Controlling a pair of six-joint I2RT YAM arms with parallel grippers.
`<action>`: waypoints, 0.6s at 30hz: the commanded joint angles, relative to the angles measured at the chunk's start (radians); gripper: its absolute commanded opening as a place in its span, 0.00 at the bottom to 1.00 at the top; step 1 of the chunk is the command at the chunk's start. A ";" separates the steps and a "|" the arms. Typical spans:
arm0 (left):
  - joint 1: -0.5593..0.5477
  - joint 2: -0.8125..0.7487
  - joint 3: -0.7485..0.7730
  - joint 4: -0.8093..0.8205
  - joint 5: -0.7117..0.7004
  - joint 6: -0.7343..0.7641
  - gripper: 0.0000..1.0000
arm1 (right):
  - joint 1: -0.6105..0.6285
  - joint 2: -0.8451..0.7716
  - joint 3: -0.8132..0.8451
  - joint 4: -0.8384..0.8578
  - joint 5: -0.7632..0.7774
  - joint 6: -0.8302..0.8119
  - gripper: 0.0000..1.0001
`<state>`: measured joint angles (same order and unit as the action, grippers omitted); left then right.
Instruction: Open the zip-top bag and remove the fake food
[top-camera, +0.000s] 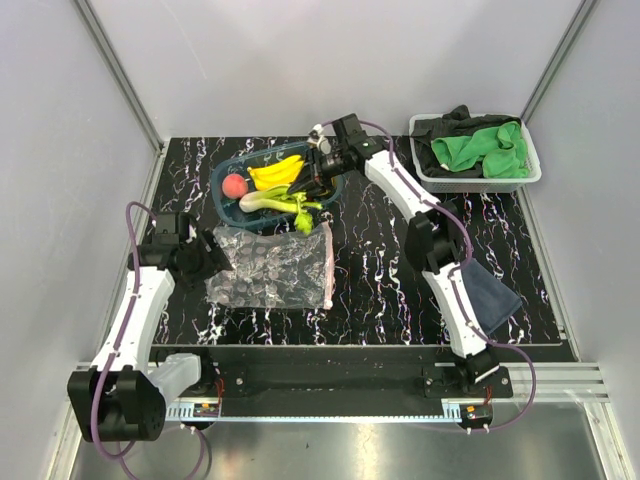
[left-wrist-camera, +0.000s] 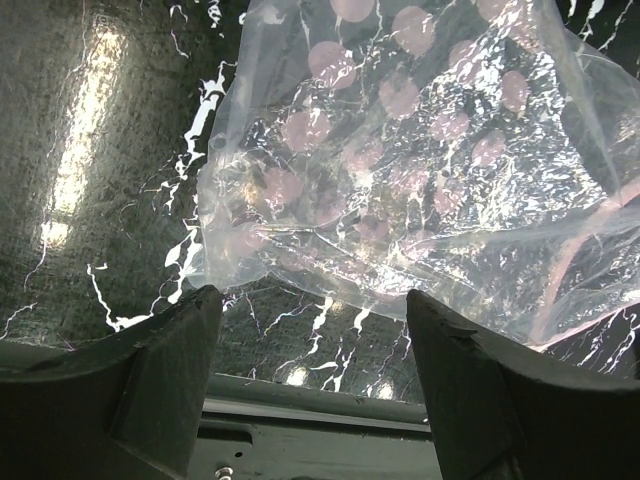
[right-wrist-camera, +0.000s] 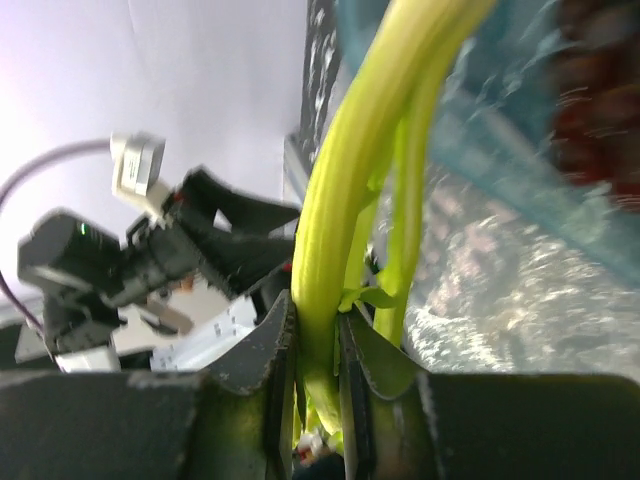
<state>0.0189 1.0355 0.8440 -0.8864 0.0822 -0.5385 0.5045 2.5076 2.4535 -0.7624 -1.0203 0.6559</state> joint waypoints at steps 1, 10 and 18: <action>-0.007 -0.037 -0.002 0.049 0.010 0.005 0.76 | -0.063 0.029 0.062 0.127 0.075 0.086 0.03; -0.008 -0.077 -0.034 0.098 0.065 -0.077 0.76 | -0.130 0.160 0.163 0.198 0.095 0.119 0.17; -0.013 -0.104 -0.072 0.119 0.157 -0.123 0.74 | -0.162 0.178 0.168 0.222 0.127 0.103 0.52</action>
<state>0.0105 0.9508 0.7719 -0.8146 0.1627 -0.6308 0.3557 2.7037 2.5698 -0.5892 -0.9199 0.7662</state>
